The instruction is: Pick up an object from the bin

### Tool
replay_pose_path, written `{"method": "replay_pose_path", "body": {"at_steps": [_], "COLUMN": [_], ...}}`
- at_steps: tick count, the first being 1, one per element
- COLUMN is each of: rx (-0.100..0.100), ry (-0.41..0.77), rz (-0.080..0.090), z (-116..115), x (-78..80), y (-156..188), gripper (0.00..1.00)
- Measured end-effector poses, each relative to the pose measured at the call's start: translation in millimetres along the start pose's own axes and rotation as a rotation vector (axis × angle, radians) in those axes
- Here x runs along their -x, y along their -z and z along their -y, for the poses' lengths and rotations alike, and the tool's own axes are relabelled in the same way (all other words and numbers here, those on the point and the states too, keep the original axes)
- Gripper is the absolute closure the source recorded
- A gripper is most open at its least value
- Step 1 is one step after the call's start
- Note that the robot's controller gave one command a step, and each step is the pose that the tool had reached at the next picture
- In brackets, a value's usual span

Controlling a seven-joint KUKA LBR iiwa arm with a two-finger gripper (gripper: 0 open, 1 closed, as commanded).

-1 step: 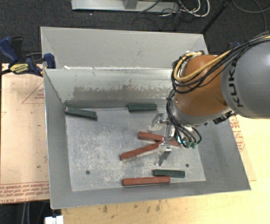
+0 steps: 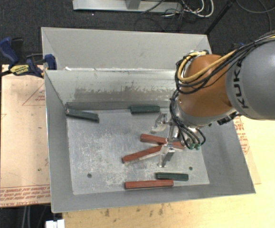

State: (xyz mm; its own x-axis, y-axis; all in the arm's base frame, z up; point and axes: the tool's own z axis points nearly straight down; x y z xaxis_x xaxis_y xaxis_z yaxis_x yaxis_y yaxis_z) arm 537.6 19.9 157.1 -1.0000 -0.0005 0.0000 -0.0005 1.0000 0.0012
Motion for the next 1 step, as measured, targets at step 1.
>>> {"method": "replay_pose_path", "body": {"at_steps": [1], "rx": [0.000], "ry": [-0.009], "rz": [0.000], "z": [-17.6], "x": [0.3], "y": [-11.8], "gripper": [0.00]}}
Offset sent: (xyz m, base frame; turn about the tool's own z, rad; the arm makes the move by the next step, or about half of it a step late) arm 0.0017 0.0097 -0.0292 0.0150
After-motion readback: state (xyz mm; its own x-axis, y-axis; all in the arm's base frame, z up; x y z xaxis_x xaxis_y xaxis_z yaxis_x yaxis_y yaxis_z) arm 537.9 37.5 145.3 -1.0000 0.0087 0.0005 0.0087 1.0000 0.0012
